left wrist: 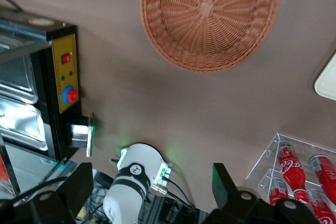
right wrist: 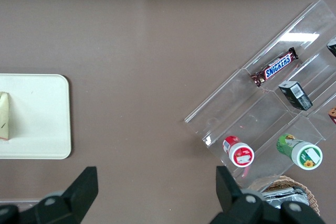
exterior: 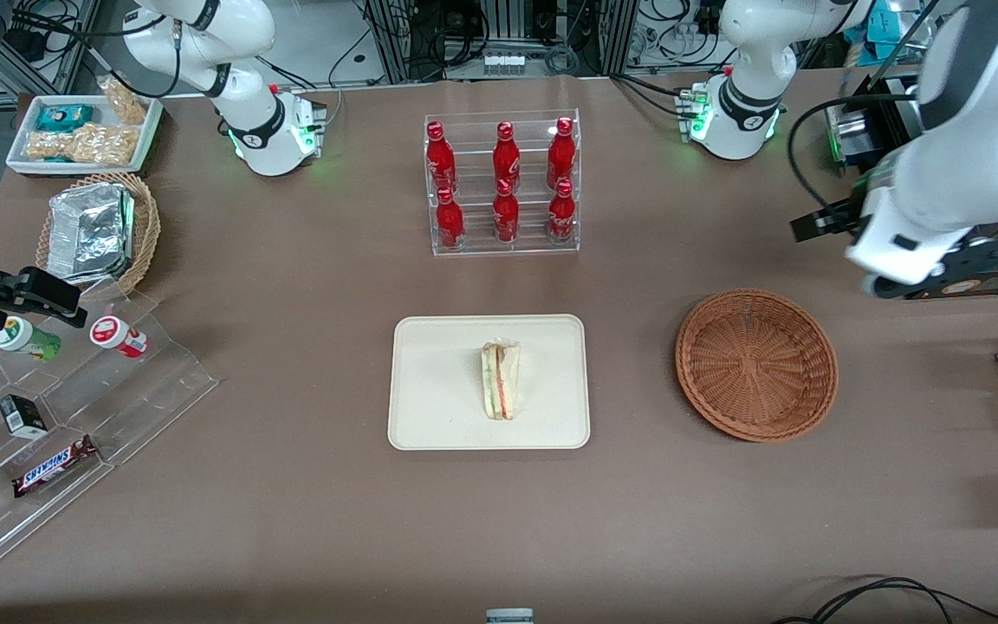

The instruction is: Place sandwich from basket to tray

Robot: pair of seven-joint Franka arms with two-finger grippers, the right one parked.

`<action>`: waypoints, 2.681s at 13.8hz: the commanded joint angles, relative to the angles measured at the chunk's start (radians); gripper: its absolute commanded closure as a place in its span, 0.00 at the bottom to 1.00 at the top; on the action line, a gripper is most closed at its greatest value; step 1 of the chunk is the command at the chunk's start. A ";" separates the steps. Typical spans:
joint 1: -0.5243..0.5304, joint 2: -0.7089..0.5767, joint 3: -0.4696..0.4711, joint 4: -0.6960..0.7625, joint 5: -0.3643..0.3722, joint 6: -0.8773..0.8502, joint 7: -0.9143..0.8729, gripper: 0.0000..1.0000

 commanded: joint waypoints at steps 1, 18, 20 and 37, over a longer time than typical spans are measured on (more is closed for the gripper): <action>0.103 -0.051 -0.002 -0.064 -0.042 0.037 0.044 0.00; -0.175 -0.202 0.340 -0.157 -0.068 0.098 0.213 0.00; -0.167 -0.196 0.338 -0.149 -0.069 0.109 0.205 0.00; -0.170 -0.184 0.319 -0.091 -0.056 0.081 0.331 0.00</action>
